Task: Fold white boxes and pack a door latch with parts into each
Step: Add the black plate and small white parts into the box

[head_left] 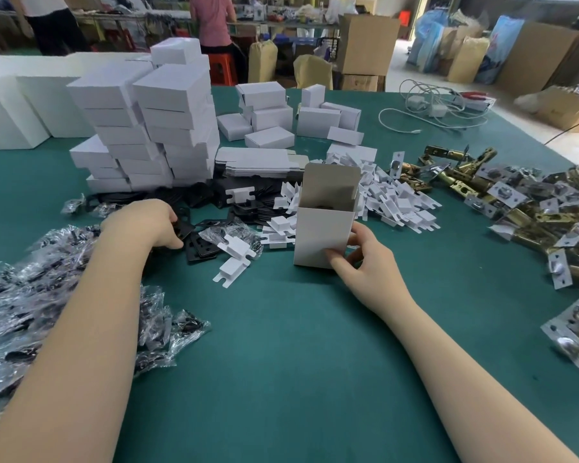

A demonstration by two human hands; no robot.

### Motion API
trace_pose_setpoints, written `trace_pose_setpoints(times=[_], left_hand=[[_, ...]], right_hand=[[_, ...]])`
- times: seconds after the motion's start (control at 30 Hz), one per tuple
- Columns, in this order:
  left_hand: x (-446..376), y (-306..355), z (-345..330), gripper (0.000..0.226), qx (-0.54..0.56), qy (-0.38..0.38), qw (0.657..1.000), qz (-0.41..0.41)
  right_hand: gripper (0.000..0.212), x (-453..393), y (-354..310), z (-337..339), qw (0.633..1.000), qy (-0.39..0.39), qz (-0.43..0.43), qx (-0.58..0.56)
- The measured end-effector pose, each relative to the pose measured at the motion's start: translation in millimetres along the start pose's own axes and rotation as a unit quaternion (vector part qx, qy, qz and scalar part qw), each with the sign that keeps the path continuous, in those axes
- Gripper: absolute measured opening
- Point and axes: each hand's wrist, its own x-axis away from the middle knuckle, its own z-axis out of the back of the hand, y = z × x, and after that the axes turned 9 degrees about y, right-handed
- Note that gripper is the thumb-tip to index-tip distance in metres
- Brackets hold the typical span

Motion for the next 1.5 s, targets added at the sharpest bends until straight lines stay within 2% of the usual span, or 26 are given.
trace_pose_setpoints(times=[0.3,0.43,0.53,0.6,0.67,0.73,0.8,0.9,1.07,1.17,1.2,1.33,1.43,1.5], left_hand=[[-6,-1,-9,0.061,-0.017,-0.023,0.998,-0.06],[-8,0,-13,0.036,-0.005,0.038,0.997,-0.074],[-6,1,-9,0.032,0.032,0.088,0.994,-0.056],[-2,3,-2,0.028,0.104,0.128,0.985,-0.047],[5,7,5,0.018,0.265,0.134,0.954,-0.043],[14,14,12,0.013,0.466,0.077,0.881,-0.013],[20,20,18,0.014,0.58,0.007,0.815,0.009],[25,27,25,0.021,0.637,-0.063,0.768,-0.008],[33,33,31,0.031,0.695,-0.131,0.703,-0.067],[37,36,32,0.059,0.667,-0.136,0.722,-0.124],[38,38,32,0.06,0.653,-0.131,0.733,-0.137],[47,48,32,0.037,0.631,-0.098,0.755,-0.148],[50,52,32,0.041,0.607,-0.082,0.777,-0.146],[51,56,31,0.039,0.609,-0.063,0.779,-0.136]], right_hand=[[0.043,-1,3,-2,1.0,-0.002,-0.005,0.0],[0.042,-1,3,-1,1.0,-0.003,-0.007,-0.003],[0.042,-1,3,-1,1.0,-0.002,-0.011,-0.007],[0.041,-1,2,-1,1.0,-0.003,-0.011,-0.007],[0.042,-1,2,0,1.0,-0.004,-0.009,-0.008],[0.043,-1,1,0,1.0,-0.005,-0.009,-0.006],[0.043,-1,2,0,1.0,-0.006,-0.011,-0.006],[0.042,-1,2,0,1.0,-0.008,-0.014,-0.007],[0.043,-1,2,-1,1.0,-0.006,-0.015,-0.01],[0.044,-1,2,-1,1.0,-0.005,-0.013,-0.007],[0.045,-1,2,-1,1.0,-0.004,-0.012,-0.006],[0.047,-1,2,-1,1.0,-0.004,-0.011,-0.008],[0.046,-1,3,-1,1.0,-0.003,-0.01,-0.009],[0.045,-1,4,-2,1.0,-0.003,-0.008,-0.007]])
